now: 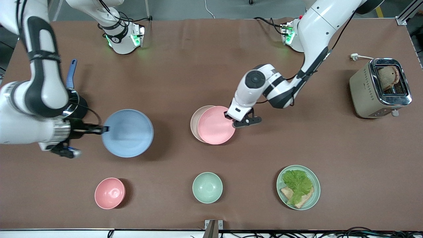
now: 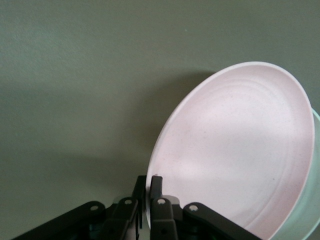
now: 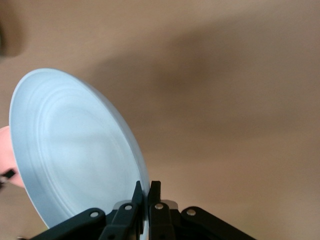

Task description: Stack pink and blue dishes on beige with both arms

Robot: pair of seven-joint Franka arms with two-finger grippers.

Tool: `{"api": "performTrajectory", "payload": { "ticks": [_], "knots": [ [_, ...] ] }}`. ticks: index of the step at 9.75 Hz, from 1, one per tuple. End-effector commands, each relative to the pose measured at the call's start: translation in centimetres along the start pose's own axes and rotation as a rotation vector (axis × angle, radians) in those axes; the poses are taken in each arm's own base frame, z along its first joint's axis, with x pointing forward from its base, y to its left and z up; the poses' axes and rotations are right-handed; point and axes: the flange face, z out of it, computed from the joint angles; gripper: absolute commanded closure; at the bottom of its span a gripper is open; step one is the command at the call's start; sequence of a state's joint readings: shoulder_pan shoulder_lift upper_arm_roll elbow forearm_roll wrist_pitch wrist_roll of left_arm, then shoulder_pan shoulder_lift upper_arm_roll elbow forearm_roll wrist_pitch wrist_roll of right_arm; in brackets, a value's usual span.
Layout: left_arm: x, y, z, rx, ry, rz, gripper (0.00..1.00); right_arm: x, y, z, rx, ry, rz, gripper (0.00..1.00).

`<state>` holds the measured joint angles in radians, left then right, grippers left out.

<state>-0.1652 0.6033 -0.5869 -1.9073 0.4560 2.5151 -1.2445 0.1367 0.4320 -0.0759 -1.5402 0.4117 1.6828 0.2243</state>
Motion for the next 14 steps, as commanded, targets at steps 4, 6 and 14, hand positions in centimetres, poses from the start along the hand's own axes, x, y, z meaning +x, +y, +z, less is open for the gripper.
{"api": "performTrajectory", "payload": {
  "ticks": [4, 6, 14],
  "knots": [
    [0.9, -0.6, -3.1, 0.068, 0.072, 0.063, 0.0, -6.7, -10.9, 8.1, 0.022, 0.03, -0.012, 0.99],
    [3.8, -3.5, -6.8, 0.178, 0.112, 0.14, 0.0, -8.2, -13.8, 13.3, 0.052, 0.098, -0.03, 0.99],
    [13.8, -20.9, -31.1, 0.115, 0.079, 0.345, 0.0, -11.1, -16.2, 26.2, 0.029, 0.15, 0.01, 0.92]
  ]
}}
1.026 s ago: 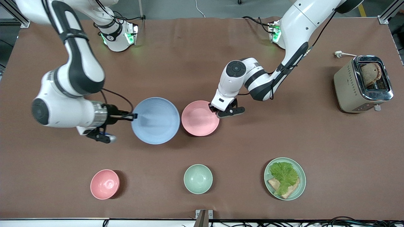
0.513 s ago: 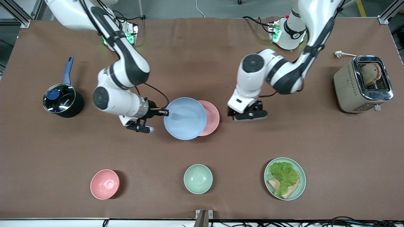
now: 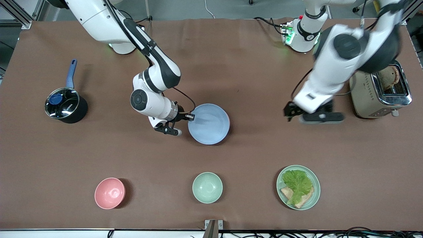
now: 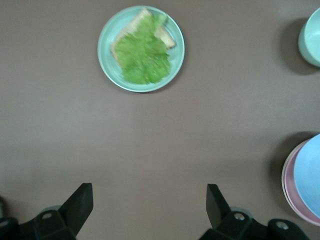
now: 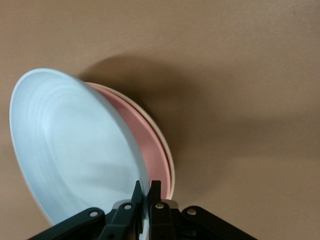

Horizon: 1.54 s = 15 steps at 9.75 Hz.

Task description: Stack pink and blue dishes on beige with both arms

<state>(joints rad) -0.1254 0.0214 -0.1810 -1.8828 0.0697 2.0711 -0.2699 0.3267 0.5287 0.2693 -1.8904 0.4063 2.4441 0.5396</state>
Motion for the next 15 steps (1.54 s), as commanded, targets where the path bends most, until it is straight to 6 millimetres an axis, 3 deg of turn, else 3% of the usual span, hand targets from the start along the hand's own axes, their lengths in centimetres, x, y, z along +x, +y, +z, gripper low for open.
{"api": "performTrajectory", "payload": {
  "ticks": [1, 2, 3, 4, 5, 6, 8, 10, 11, 12, 13, 14, 15],
  "knots": [
    [-2.3, -4.6, -4.1, 0.002, -0.058, 0.007, 0.0, -1.4, 0.7, -0.2, -0.02, 0.015, 0.025, 0.33],
    [-3.6, -6.2, -6.3, 0.014, -0.077, -0.013, 0.0, -1.3, 0.6, -0.5, -0.019, 0.016, 0.051, 0.0],
    [-4.4, -8.6, -8.5, 0.016, -0.062, -0.009, 0.0, -1.5, -0.1, -2.5, -0.004, 0.034, 0.051, 0.0],
    [-5.1, -10.8, -10.1, 0.014, -0.065, 0.023, 0.0, -1.9, -0.5, -6.5, -0.002, 0.041, 0.047, 0.0],
    [-5.2, -12.7, -10.6, 0.013, -0.071, 0.048, 0.0, -1.7, 0.3, -12.3, -0.054, 0.068, 0.024, 0.0],
    [-4.7, -13.9, -12.4, 0.013, -0.055, 0.063, 0.0, -1.8, 1.8, -18.2, -0.159, 0.136, -0.023, 0.0],
    [-1.9, -14.4, -15.5, 0.022, -0.108, 0.059, 0.0, 0.6, 6.9, -31.0, -0.303, 0.293, 0.038, 0.0],
    [0.3, -15.4, -18.3, 0.023, -0.144, 0.038, 0.0, 1.7, 13.2, -40.7, -0.302, 0.359, 0.011, 0.0],
    [0.0, -15.7, -18.7, 0.015, -0.149, 0.031, 0.0, 1.6, 16.7, -44.6, -0.331, 0.317, -0.049, 0.0],
    [-1.0, -16.0, -18.9, 0.011, -0.167, 0.021, 0.0, 1.4, 19.8, -49.9, -0.329, 0.302, -0.074, 0.0],
    [-1.3, -15.8, -18.7, -0.005, -0.174, 0.01, 0.0, 0.4, 20.5, -53.6, -0.326, 0.299, -0.147, 0.0],
    [-1.9, -15.9, -18.5, -0.016, -0.183, 0.003, 0.0, -0.1, 21.0, -55.1, -0.332, 0.273, -0.173, 0.0],
    [-2.3, -16.0, -18.2, -0.016, -0.188, 0.0, 0.0, -0.4, 20.4, -54.6, -0.334, 0.261, -0.155, 0.0]
  ]
}}
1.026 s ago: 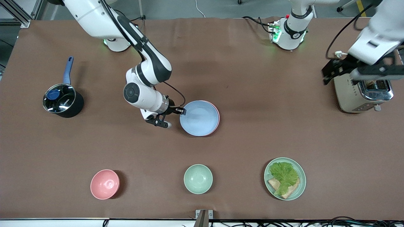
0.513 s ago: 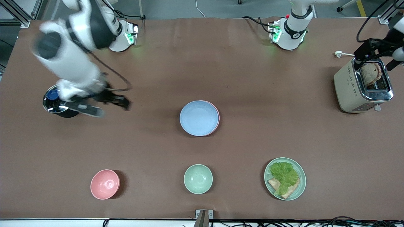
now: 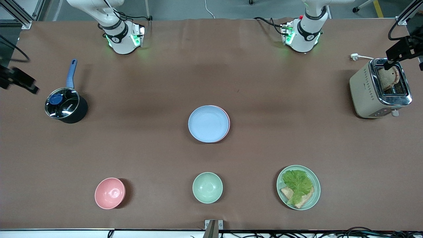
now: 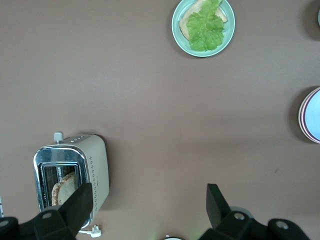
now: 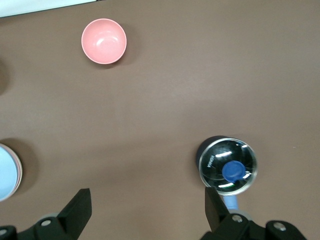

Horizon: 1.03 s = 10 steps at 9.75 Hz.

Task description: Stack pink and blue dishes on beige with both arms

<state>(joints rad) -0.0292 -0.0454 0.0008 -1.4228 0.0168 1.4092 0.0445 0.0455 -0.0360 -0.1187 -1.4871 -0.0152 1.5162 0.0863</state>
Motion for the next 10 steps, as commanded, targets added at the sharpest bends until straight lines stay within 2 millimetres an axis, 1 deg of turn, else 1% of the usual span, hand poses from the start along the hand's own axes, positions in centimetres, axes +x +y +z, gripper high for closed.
{"api": "performTrajectory", "payload": {
  "ticks": [1, 5, 7, 10],
  "knots": [
    [-0.8, 0.1, 1.7, -0.018, -0.042, -0.004, 0.0, 0.3, -1.3, 0.1, 0.003, -0.021, -0.001, 0.0],
    [-0.3, 0.4, 2.3, -0.039, -0.047, -0.009, 0.0, 0.3, -1.5, 0.3, 0.004, -0.027, -0.016, 0.0],
    [-0.1, 0.6, 2.7, -0.054, -0.045, -0.012, 0.0, 0.3, -1.2, 0.1, -0.009, -0.023, -0.054, 0.0],
    [0.2, 0.8, 2.9, -0.043, -0.034, -0.043, 0.0, 0.3, -0.9, 0.3, -0.011, -0.032, -0.059, 0.0]
  ]
}}
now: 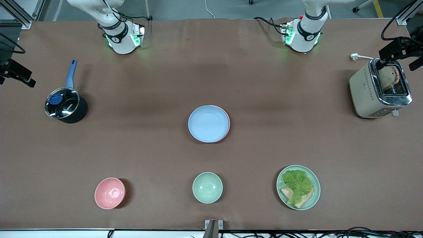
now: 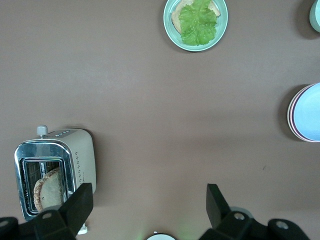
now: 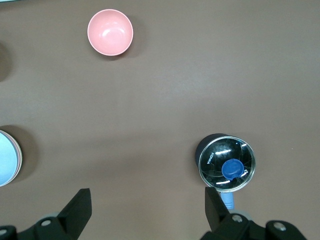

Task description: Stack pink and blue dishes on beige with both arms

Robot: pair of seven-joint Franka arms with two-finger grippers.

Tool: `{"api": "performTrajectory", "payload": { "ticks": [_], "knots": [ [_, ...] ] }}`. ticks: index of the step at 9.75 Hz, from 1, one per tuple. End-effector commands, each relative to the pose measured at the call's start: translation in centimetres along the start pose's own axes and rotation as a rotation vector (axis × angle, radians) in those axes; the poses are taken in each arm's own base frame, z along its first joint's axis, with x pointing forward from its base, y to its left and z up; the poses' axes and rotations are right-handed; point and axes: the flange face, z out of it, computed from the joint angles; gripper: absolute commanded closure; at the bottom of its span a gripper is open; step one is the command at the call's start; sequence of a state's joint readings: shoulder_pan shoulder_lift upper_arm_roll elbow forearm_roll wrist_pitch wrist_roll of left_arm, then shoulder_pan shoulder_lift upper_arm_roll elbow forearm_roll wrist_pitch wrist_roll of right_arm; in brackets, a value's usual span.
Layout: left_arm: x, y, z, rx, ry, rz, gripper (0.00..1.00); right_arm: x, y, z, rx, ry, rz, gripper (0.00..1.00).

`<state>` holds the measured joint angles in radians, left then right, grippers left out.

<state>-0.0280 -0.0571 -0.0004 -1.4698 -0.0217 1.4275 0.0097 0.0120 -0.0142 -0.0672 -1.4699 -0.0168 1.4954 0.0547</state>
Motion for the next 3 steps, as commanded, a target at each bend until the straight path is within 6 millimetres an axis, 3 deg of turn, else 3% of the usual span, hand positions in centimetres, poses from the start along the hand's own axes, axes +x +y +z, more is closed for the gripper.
{"api": "performTrajectory", "payload": {
  "ticks": [1, 3],
  "knots": [
    [0.27, 0.44, 1.79, -0.002, -0.023, -0.013, 0.0, -0.15, 0.14, -0.18, -0.006, -0.015, -0.01, 0.0],
    [0.27, 0.43, 1.79, -0.001, -0.023, -0.011, 0.0, -0.15, 0.45, -0.16, -0.005, -0.017, -0.004, 0.0]
  ]
}}
